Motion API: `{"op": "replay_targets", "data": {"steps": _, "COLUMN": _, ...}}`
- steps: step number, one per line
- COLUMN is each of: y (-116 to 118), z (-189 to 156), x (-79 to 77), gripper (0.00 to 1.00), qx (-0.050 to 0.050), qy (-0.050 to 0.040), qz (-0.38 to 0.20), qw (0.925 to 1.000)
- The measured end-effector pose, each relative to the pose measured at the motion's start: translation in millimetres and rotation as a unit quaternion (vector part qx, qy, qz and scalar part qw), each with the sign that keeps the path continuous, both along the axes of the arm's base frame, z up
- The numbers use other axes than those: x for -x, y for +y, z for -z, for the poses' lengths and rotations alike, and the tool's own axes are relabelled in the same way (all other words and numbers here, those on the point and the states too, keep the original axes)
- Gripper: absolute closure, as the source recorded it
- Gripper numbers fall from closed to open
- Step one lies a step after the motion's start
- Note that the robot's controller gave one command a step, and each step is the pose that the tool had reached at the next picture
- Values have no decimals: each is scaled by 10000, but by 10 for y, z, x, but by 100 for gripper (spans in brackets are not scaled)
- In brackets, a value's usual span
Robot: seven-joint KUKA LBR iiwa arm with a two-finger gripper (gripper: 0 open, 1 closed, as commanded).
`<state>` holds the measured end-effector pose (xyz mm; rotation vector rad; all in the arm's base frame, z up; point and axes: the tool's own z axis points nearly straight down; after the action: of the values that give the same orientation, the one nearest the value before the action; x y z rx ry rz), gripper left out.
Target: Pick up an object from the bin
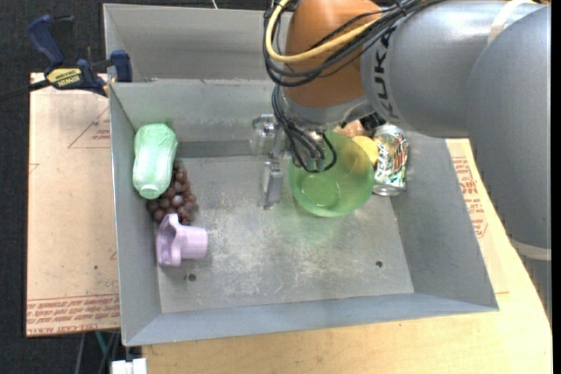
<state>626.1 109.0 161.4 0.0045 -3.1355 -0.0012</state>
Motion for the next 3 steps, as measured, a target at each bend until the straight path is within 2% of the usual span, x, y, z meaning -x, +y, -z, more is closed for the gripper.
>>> {"op": "replay_targets", "data": {"steps": 1, "y": -8, "z": -51, "x": -16, "gripper": 0, "qx": -3, "qy": -37, "qz": 16, "qw": 10000}}
{"op": "replay_targets", "data": {"steps": 2, "y": 921, "z": 937, "x": 12, "gripper": 0, "qx": -23, "qy": -8, "qz": -1864, "qw": 9825}}
{"op": "replay_targets", "data": {"steps": 3, "y": 1124, "z": 571, "x": -21, "gripper": 0, "qx": -19, "qy": -60, "qz": -43, "qw": 10000}}
